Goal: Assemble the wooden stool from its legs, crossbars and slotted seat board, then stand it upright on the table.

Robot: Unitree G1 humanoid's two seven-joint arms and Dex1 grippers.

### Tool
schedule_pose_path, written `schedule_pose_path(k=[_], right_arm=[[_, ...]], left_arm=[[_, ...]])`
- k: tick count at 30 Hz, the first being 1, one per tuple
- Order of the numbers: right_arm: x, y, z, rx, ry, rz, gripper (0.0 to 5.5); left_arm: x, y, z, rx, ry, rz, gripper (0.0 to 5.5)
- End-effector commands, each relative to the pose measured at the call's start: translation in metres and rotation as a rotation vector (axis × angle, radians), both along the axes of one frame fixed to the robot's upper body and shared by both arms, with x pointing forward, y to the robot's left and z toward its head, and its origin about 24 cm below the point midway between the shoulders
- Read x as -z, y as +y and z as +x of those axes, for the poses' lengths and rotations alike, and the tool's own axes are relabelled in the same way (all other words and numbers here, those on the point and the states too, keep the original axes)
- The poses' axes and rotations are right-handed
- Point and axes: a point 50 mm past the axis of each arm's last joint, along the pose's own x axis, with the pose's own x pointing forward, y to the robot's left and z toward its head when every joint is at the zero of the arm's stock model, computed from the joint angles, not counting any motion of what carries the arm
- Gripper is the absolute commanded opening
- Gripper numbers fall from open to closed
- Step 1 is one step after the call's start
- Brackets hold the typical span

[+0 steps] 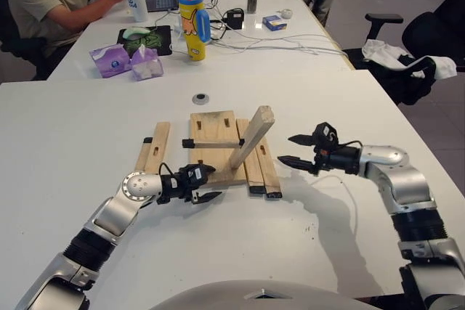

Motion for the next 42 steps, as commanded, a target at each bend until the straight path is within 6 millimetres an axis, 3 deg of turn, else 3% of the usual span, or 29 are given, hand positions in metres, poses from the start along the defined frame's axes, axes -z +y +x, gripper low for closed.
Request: schedule_pose_path(k=[1,9,17,22,32,42], right_arm=[[-0.002,0.027,-0.019,0.255,0.109,0.251,3.86],[0.011,0.055,-0.053,0.307,0.268,0.184,3.86],[0.020,0.068,-0.066,0.257,0.382,0.195,3.86],[0.030,0.068,-0.063,0.290,0.404,0.098,3.86],[0.035,0.048,-0.053,0.397,0.352,-0.069,3.86],[0.029,0.081,-0.034,0.375,0.264,-0.078,3.86]], left_arm=[[0.063,0.056,-0.045,-0.135,0.344,0.280,3.41],[0.062,0.053,-0.053,-0.134,0.356,0.265,3.41],[0.065,0.047,-0.055,-0.139,0.356,0.250,3.41],[0.065,0.043,-0.052,-0.133,0.347,0.242,3.41],[0.069,0.036,-0.057,-0.140,0.358,0.225,3.41],[0.070,0.030,-0.056,-0.136,0.355,0.213,3.41]])
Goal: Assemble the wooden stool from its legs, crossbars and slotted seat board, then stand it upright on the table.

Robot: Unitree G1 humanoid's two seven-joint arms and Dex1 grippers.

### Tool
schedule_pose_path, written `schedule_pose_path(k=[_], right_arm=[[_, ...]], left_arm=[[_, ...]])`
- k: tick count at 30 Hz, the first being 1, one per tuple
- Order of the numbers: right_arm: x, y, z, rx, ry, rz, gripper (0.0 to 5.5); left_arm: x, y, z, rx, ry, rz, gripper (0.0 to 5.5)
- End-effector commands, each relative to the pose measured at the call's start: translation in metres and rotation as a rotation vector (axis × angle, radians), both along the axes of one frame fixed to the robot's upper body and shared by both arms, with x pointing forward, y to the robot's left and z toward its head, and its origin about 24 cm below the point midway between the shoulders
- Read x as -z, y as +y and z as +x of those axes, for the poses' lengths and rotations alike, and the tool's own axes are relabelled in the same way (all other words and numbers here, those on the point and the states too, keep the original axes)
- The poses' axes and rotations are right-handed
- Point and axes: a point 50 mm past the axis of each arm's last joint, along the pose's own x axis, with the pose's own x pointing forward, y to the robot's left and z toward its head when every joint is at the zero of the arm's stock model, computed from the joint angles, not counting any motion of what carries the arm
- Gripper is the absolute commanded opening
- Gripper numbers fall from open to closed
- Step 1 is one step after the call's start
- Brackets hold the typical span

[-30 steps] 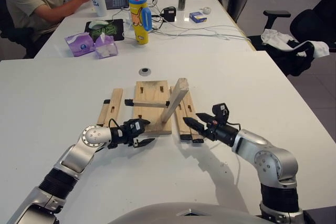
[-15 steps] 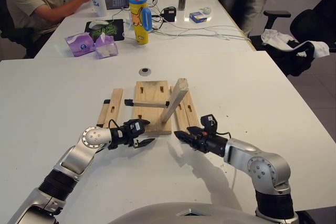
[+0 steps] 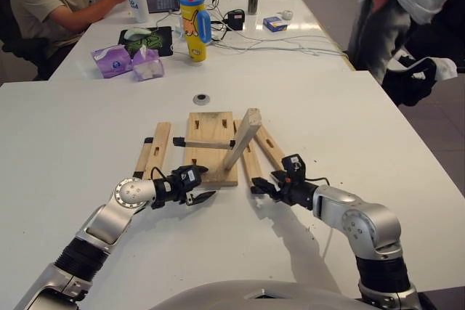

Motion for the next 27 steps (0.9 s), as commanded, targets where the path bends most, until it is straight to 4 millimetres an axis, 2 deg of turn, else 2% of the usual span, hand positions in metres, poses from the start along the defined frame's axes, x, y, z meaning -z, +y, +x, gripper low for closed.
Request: schedule_pose_path(k=[1,9,13,20,24,27], right_arm=[[-0.005,0.016,0.012,0.011,-0.057,-0.038,3.86],[0.006,0.024,0.025,0.065,-0.080,-0.176,3.86],[0.011,0.022,0.029,0.097,-0.075,-0.179,3.86],[0.014,0.021,0.027,0.069,-0.075,-0.187,2.73],[0.002,0.021,0.033,0.123,-0.150,-0.140,2.21],[-0.014,0.017,0.041,0.180,-0.242,-0.078,2.06]], left_arm=[[0.066,0.020,-0.048,-0.066,0.381,0.193,3.41],[0.068,0.016,-0.049,-0.067,0.381,0.192,3.41],[0.067,0.008,-0.046,-0.126,0.341,0.195,3.41],[0.063,-0.018,-0.044,-0.182,0.257,0.187,3.41],[0.062,-0.024,-0.040,-0.206,0.211,0.196,3.41],[0.058,-0.027,-0.035,-0.216,0.174,0.177,3.41]])
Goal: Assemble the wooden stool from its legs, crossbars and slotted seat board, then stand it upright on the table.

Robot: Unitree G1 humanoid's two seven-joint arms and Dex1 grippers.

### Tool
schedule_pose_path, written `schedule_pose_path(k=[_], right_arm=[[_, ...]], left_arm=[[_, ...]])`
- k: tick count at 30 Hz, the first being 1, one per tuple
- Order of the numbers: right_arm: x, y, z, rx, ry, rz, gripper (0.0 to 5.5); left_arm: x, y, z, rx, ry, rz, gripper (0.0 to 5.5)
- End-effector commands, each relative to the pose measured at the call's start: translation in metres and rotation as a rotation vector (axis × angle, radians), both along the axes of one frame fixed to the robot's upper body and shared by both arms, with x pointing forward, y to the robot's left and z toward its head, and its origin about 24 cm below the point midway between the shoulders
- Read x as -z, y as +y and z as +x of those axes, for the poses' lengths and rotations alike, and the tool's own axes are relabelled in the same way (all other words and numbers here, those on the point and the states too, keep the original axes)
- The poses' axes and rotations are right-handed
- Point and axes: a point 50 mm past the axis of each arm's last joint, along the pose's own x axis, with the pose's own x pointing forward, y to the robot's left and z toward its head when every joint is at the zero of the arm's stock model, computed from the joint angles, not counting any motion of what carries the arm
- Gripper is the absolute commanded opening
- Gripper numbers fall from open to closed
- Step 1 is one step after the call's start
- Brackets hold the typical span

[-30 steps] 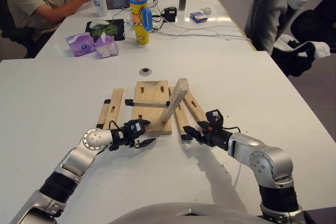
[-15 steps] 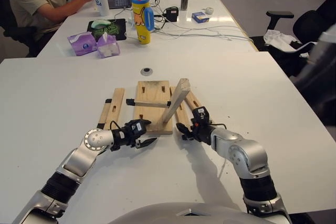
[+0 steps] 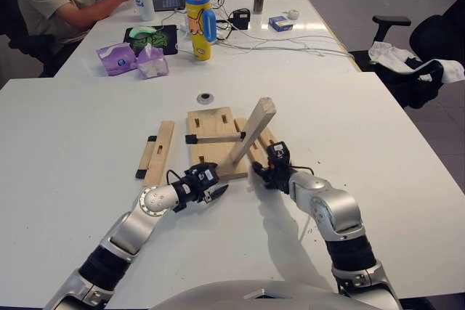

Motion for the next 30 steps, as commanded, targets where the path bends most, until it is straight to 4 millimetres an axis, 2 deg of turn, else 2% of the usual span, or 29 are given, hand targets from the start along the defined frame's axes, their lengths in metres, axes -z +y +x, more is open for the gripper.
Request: schedule_pose_path(k=[1,8,12,14,16,19,22,24,27,29,30], right_arm=[[-0.024,-0.001,0.011,0.049,-0.149,0.092,2.06],[-0.052,-0.010,0.022,0.117,-0.320,0.261,2.06],[-0.075,-0.024,0.034,0.153,-0.427,0.332,2.06],[-0.096,-0.031,0.041,0.146,-0.511,0.412,2.06],[-0.120,-0.037,0.046,0.115,-0.582,0.514,2.06],[-0.155,-0.038,0.047,-0.014,-0.646,0.668,2.06],[-0.181,-0.029,0.037,-0.199,-0.614,0.872,2.06],[-0.188,-0.018,0.023,-0.385,-0.528,0.982,2.06],[-0.187,-0.008,-0.005,-0.660,-0.368,1.080,2.06],[-0.184,-0.010,-0.018,-0.754,-0.294,1.131,2.06],[-0.180,-0.011,-0.023,-0.781,-0.250,1.151,2.06]], left_arm=[[0.050,0.012,-0.030,-0.061,0.260,0.135,3.41],[0.016,0.013,-0.008,-0.083,0.046,-0.031,3.41],[-0.006,0.017,-0.003,-0.050,-0.039,-0.100,3.41],[-0.015,0.018,-0.003,-0.028,-0.044,-0.148,3.41],[-0.024,0.018,-0.010,0.002,0.055,-0.271,3.41],[-0.040,0.020,-0.012,0.018,0.135,-0.384,3.41],[-0.056,0.022,-0.012,0.035,0.174,-0.433,3.41],[-0.065,0.023,-0.021,0.086,0.278,-0.516,3.41],[-0.080,0.031,-0.036,0.167,0.451,-0.669,3.41],[-0.085,0.036,-0.042,0.200,0.527,-0.718,3.41],[-0.088,0.040,-0.044,0.211,0.563,-0.756,3.61]])
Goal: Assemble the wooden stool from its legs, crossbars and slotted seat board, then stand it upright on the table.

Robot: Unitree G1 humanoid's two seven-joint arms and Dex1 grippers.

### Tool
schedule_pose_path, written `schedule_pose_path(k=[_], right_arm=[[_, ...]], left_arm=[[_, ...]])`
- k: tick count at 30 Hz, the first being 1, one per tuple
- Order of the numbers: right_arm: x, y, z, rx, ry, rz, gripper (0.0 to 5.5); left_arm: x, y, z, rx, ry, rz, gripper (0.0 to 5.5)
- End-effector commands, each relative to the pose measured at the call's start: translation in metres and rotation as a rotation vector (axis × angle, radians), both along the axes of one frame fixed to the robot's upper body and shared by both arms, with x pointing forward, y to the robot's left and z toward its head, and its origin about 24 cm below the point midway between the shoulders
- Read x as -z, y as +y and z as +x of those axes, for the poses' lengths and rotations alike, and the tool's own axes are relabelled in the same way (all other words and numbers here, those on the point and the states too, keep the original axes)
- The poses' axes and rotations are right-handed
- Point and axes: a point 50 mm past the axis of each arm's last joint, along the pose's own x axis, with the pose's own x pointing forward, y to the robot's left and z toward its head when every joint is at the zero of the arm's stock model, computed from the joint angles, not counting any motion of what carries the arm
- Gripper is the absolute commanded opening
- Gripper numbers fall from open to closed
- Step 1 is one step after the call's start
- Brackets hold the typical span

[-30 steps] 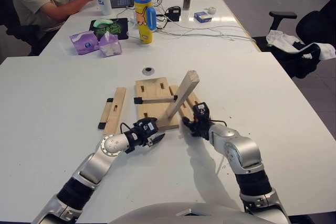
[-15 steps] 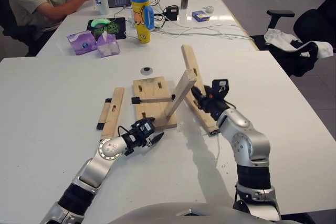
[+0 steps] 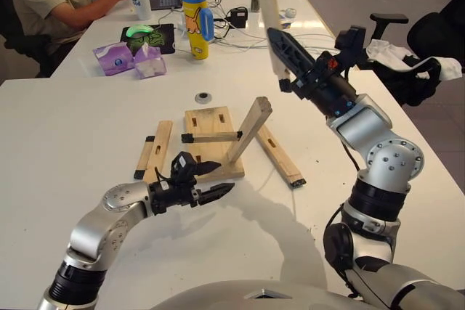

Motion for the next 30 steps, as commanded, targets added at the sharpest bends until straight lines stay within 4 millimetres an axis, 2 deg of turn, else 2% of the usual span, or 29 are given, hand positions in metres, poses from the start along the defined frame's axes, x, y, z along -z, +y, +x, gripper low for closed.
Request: schedule_pose_path(k=[1,4,7,11,15,18,25,30], right_arm=[[0.001,0.001,-0.044,-0.392,0.002,0.018,2.06],[0.014,-0.003,-0.061,-0.507,0.060,-0.032,2.06],[0.024,-0.007,-0.068,-0.548,0.120,-0.067,2.06],[0.042,-0.017,-0.075,-0.582,0.206,-0.115,2.06],[0.049,-0.021,-0.074,-0.571,0.225,-0.130,2.06],[0.059,-0.019,-0.075,-0.558,0.230,-0.178,2.06],[0.069,-0.019,-0.079,-0.576,0.212,-0.227,2.06],[0.069,-0.021,-0.080,-0.582,0.198,-0.214,2.06]], left_arm=[[-0.025,0.018,-0.017,0.131,0.165,-0.174,3.71],[-0.041,0.024,-0.010,0.103,0.169,-0.295,4.11],[-0.055,0.028,-0.005,0.080,0.181,-0.395,4.56],[-0.077,0.032,0.000,0.074,0.179,-0.528,4.58],[-0.087,0.032,0.001,0.072,0.189,-0.585,4.58],[-0.090,0.030,0.002,0.074,0.207,-0.623,4.58],[-0.088,0.025,0.003,0.078,0.230,-0.617,4.58],[-0.083,0.024,0.001,0.075,0.243,-0.588,3.90]])
